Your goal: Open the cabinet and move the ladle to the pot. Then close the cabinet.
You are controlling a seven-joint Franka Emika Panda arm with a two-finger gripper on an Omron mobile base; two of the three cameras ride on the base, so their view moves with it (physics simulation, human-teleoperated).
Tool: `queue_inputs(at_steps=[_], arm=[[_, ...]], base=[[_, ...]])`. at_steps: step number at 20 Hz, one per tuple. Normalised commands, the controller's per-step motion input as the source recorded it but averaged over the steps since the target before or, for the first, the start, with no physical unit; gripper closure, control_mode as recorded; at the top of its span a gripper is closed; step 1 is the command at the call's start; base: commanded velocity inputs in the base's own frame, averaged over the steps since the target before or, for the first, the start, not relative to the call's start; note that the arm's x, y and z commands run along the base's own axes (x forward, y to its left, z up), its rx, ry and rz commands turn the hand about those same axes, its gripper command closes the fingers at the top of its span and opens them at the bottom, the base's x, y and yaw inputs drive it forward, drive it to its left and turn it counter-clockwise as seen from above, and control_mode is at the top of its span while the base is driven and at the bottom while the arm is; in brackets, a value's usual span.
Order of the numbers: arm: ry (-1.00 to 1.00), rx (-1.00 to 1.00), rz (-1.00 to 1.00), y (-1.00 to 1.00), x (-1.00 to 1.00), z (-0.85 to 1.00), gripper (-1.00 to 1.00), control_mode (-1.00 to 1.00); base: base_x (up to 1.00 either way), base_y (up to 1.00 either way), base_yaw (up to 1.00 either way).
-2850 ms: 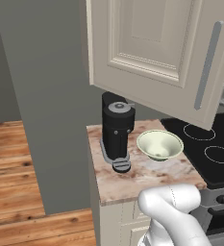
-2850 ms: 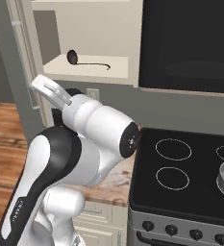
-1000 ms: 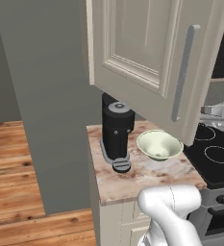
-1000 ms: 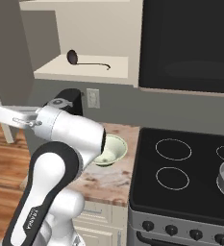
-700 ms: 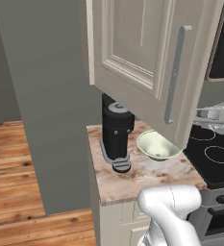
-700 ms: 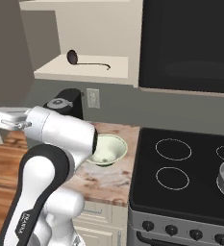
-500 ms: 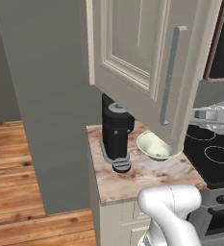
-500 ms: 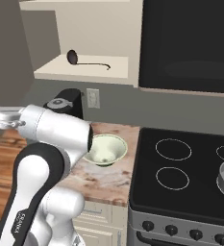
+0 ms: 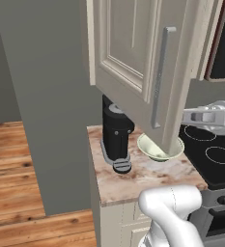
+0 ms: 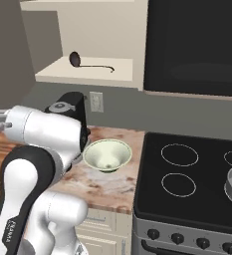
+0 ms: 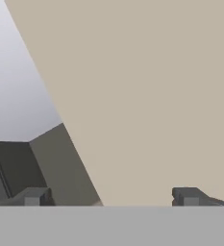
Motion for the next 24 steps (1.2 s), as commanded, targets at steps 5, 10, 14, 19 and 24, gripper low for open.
queue_inputs(at_steps=[5,10,14,19,24], arm=[[0.00,0.00,0.01,0.30,-0.14,0.00,-1.00,-1.00],[0.00,0.00,0.01,0.22,-0.12,0.00,-1.00,-1.00],[0.00,0.00,0.01,0.16,-0.11,0.00,-1.00,-1.00],[0.00,0.00,0.01,0.17,-0.05,-0.10,-1.00,-1.00],[0.01,0.00,0.00,0.21,0.00,-0.24,-1.00,-1.00]], base=[[0.00,0.00,0.00],[0.00,0.00,0.00],[0.00,0.00,0.00],[0.00,0.00,0.00],[0.00,0.00,0.00]])
